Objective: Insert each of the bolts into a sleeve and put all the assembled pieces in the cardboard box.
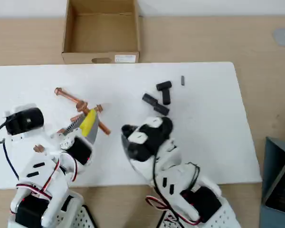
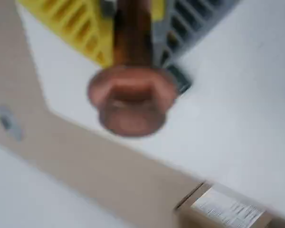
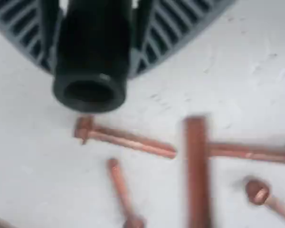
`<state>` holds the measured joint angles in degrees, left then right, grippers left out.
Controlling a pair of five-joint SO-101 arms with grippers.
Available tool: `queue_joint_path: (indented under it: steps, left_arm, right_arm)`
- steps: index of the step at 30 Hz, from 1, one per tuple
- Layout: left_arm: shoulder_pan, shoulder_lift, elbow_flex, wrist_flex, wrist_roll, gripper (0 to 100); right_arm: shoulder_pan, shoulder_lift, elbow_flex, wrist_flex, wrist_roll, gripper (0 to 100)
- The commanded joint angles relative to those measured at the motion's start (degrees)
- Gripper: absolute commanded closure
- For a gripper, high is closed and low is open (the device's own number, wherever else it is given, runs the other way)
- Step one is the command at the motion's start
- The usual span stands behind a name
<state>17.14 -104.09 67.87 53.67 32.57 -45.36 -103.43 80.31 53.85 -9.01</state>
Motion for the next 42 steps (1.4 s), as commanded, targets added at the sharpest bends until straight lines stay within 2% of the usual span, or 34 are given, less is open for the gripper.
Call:
queue_joint_path:
  steps: [1,5,11,15,22,34,42]
  left_arm:
    - [0.5,-0.5,-1.2,-6.2,0.1,100]
    - [0.6,-0.5,-1.2,-9.5,0.1,100]
    - [2.5,-0.5,-0.6,-9.1,-0.1,100]
    - [6.8,-0.4,1.0,-9.0,-5.5,100]
    - [7.7,-0.4,3.6,-8.7,-9.8,100]
    - [7.9,-0.4,6.1,-8.8,-9.3,100]
    - [13.3,-0.4,6.0,-8.7,-5.0,100]
  right_arm:
    - [-2.5,-5.4,0.7,-1.6,-0.2,98.9]
    - [-2.6,-6.0,2.1,-1.6,3.1,98.9]
    - [-2.6,-6.1,2.3,-1.8,6.5,98.9]
    - [-2.6,-6.1,2.1,-1.8,8.4,98.9]
    - [-2.6,-6.1,1.3,-1.9,8.8,98.9]
    - [-2.6,-6.1,0.5,-1.9,8.8,98.9]
    - [-2.6,-6.1,0.5,-1.9,8.8,98.9]
